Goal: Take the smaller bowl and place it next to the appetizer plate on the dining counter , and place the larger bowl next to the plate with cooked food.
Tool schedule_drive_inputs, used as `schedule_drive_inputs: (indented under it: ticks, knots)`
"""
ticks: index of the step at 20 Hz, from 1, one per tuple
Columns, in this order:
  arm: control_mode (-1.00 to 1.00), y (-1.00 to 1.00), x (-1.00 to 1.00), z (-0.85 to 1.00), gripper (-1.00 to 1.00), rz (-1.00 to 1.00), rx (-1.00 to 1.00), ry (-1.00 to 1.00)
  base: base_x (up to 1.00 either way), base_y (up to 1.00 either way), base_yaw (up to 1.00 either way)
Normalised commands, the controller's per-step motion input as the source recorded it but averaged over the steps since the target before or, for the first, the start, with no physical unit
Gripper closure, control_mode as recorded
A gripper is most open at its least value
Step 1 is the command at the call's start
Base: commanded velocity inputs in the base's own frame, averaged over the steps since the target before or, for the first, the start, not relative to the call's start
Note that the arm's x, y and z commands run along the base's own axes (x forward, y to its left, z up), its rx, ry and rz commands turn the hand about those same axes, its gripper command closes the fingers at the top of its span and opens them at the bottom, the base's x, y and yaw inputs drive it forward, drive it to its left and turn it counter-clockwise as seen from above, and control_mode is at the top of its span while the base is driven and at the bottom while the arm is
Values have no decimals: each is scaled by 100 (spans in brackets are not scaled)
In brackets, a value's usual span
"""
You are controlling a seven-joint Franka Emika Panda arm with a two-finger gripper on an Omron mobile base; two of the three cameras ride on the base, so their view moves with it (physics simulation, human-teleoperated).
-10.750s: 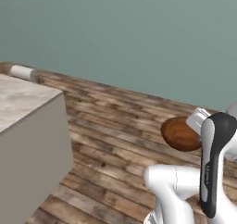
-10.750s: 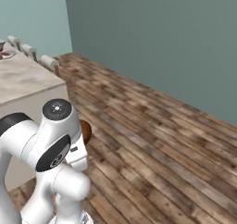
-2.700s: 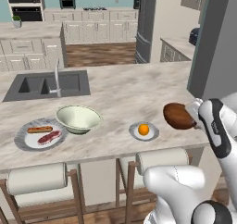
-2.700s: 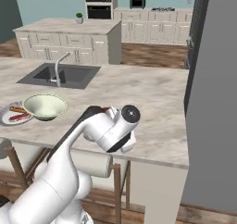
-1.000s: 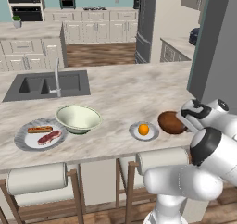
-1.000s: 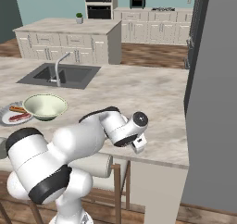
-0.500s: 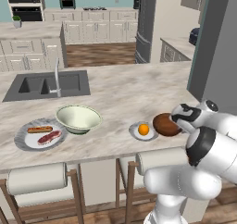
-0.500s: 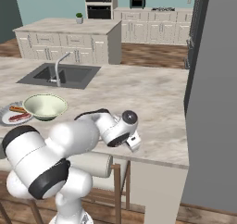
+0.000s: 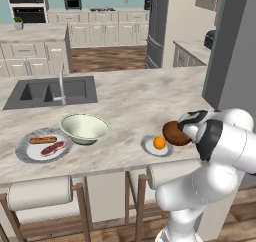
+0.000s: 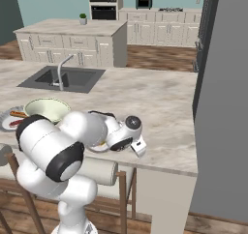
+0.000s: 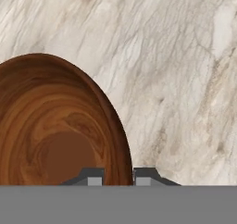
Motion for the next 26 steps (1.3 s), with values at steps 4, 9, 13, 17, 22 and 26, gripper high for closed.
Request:
schedule_drive_inputs:
  ticks: [4, 9, 13, 17, 22, 26]
  knots:
    - [-100, -26, 0, -7, 100, 0, 0, 0, 0, 0, 0]
    - [-100, -19, 0, -15, 100, 0, 0, 0, 0, 0, 0]
    - [-100, -6, 0, -29, 100, 0, -1, 3, 0, 0, 0]
    - [-100, 2, 0, -5, -100, 0, -5, 2, 0, 0, 0]
    - [-100, 0, -25, 17, -100, 0, 0, 0, 0, 0, 0]
    - [-100, 4, -43, 56, -100, 0, 0, 0, 0, 0, 0]
